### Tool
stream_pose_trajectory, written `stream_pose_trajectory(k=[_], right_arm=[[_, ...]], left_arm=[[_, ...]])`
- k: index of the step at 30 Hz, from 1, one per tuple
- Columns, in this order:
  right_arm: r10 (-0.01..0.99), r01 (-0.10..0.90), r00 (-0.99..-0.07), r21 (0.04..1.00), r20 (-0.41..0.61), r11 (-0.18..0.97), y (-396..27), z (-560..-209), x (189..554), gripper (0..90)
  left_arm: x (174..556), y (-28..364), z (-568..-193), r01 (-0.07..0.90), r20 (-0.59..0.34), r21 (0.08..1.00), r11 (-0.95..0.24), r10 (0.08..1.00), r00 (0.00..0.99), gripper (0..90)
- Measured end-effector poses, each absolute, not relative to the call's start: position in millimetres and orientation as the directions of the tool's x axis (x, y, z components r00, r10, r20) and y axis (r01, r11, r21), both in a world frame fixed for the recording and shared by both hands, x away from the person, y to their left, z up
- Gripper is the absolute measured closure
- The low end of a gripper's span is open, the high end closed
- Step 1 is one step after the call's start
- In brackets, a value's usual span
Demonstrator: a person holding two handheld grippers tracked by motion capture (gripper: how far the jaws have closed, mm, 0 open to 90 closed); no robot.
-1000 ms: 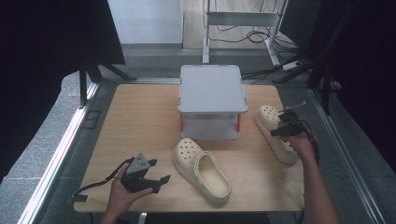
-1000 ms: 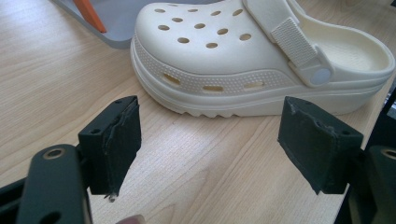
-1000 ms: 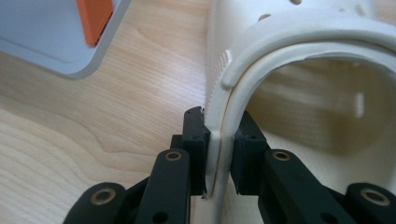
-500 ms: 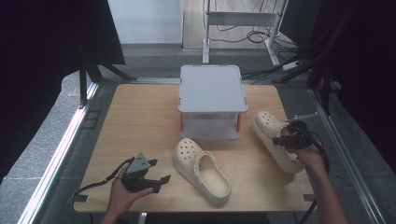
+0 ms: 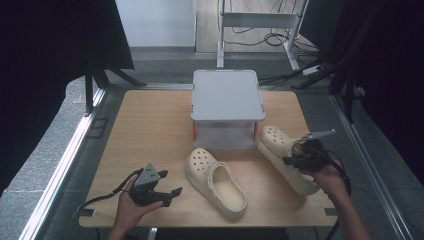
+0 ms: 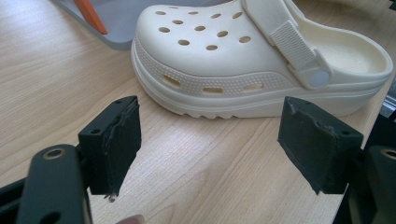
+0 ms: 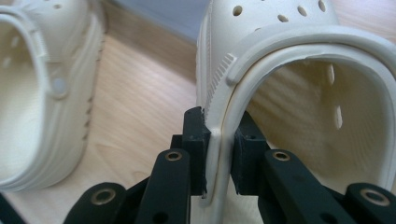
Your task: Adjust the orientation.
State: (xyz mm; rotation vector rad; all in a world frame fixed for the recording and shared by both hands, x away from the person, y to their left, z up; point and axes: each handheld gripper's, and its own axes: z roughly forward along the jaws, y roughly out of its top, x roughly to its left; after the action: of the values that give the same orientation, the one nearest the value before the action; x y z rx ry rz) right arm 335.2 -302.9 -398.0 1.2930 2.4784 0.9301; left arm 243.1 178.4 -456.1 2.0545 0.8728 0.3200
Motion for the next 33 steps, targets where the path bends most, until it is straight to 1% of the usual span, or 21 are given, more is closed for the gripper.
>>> stream_pose_trajectory(k=[12,19,33], right_arm=[[0.718,0.624,-0.683,0.618,0.134,0.478,-260,-411,317,78.6],[0.681,0.593,-0.722,0.618,0.124,0.516,-225,-420,321,78.6],[0.646,0.549,-0.757,0.630,0.097,0.549,-172,-432,330,78.3]], left_arm=[[243,177,-457,0.468,-0.091,0.794,-0.388,0.685,0.723,21.9],[243,178,-457,0.466,-0.090,0.794,-0.389,0.684,0.724,21.9],[243,178,-457,0.466,-0.088,0.793,-0.392,0.683,0.725,21.9]])
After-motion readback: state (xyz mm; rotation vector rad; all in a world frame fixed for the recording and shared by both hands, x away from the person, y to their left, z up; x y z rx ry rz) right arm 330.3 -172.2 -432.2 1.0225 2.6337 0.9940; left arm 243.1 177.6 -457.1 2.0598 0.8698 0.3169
